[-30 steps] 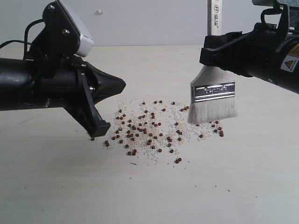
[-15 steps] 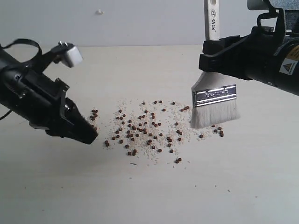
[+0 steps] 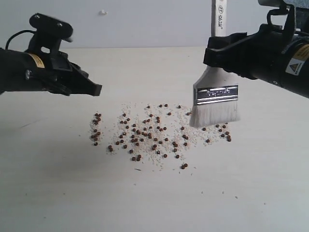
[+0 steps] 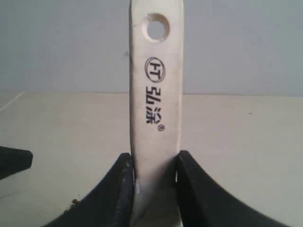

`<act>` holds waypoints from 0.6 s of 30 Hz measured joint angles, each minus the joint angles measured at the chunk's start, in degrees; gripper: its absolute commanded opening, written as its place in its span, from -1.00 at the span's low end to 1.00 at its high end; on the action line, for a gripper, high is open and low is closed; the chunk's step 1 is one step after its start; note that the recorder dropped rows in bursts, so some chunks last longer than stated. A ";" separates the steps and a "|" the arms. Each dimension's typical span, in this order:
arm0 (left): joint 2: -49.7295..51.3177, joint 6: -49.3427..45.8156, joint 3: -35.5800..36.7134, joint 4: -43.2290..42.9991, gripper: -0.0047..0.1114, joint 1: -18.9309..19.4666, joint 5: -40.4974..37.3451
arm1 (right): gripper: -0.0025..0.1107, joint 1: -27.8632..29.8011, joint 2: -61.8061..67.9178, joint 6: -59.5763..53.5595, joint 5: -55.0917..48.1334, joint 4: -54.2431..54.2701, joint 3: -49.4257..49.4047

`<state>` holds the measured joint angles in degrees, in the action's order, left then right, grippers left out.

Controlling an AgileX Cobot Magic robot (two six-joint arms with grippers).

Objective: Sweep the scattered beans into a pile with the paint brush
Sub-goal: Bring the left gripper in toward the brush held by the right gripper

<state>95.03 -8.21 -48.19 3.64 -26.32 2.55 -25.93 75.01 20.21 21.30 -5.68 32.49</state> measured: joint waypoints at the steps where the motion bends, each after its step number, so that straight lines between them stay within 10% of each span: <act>1: 0.00 -1.38 1.02 -0.10 -0.92 -1.16 2.52 | -0.96 0.00 0.44 0.36 -0.34 0.00 0.72; 10: -2.08 -9.90 8.64 -5.32 -0.92 -12.04 18.80 | -0.96 0.00 6.64 0.78 -6.47 -0.22 6.69; 18: -6.18 7.28 15.57 -26.78 -0.92 -13.28 32.00 | -0.96 0.00 9.87 0.78 -5.11 -1.69 6.78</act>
<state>88.85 -0.93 -32.63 -23.14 -39.60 34.55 -25.93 84.89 20.99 16.19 -7.37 39.27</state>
